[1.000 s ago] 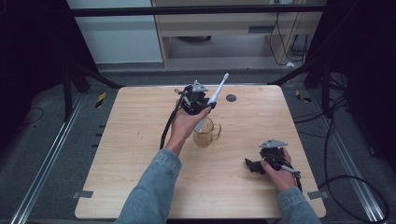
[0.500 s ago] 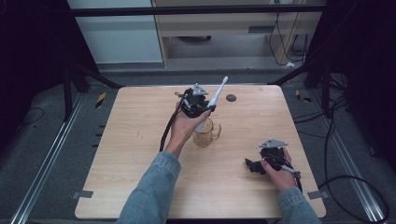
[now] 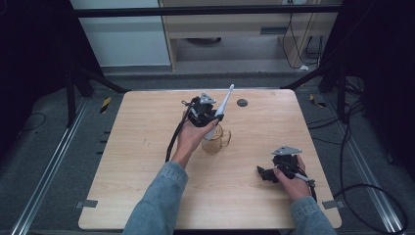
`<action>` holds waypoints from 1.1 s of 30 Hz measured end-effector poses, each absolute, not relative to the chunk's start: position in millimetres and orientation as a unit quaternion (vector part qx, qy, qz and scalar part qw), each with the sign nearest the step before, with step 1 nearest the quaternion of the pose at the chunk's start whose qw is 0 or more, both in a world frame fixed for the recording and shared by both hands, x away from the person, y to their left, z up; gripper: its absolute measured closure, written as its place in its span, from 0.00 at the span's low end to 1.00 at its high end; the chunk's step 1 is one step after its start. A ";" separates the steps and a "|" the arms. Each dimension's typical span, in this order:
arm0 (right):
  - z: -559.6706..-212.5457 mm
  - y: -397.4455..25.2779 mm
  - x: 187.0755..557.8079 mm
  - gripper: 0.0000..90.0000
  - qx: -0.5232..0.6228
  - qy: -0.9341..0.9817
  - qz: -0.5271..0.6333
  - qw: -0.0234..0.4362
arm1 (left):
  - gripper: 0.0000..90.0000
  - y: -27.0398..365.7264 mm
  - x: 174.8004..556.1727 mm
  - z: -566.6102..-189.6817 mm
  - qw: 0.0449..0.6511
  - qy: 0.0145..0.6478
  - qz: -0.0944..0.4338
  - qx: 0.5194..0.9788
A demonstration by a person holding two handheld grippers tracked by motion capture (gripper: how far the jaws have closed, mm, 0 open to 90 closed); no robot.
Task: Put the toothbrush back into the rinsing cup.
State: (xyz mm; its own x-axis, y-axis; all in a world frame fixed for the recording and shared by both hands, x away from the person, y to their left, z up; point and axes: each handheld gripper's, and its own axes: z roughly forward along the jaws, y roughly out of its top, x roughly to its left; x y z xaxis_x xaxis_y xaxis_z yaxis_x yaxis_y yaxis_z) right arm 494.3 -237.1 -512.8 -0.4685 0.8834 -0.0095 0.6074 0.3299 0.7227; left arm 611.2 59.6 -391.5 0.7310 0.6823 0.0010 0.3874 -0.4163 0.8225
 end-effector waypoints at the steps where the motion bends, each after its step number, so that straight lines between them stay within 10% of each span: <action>1: -512.7 -237.2 494.3 0.01 0.472 0.789 0.334 0.206 | 0.74 59.3 610.4 -392.9 0.431 0.325 0.170 0.825; 33: -512.9 -237.2 494.5 0.01 0.472 0.789 0.335 0.207 | 0.73 69.7 601.0 -405.3 0.414 0.331 0.173 0.830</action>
State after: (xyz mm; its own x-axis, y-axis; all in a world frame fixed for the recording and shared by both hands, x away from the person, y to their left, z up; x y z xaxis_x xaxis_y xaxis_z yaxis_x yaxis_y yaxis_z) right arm 494.5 -237.2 -512.9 -0.4681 0.8836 -0.0109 0.6057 0.3298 0.7241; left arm 601.0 69.7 -405.3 0.7216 0.6922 0.0131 0.4062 -0.4386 0.8016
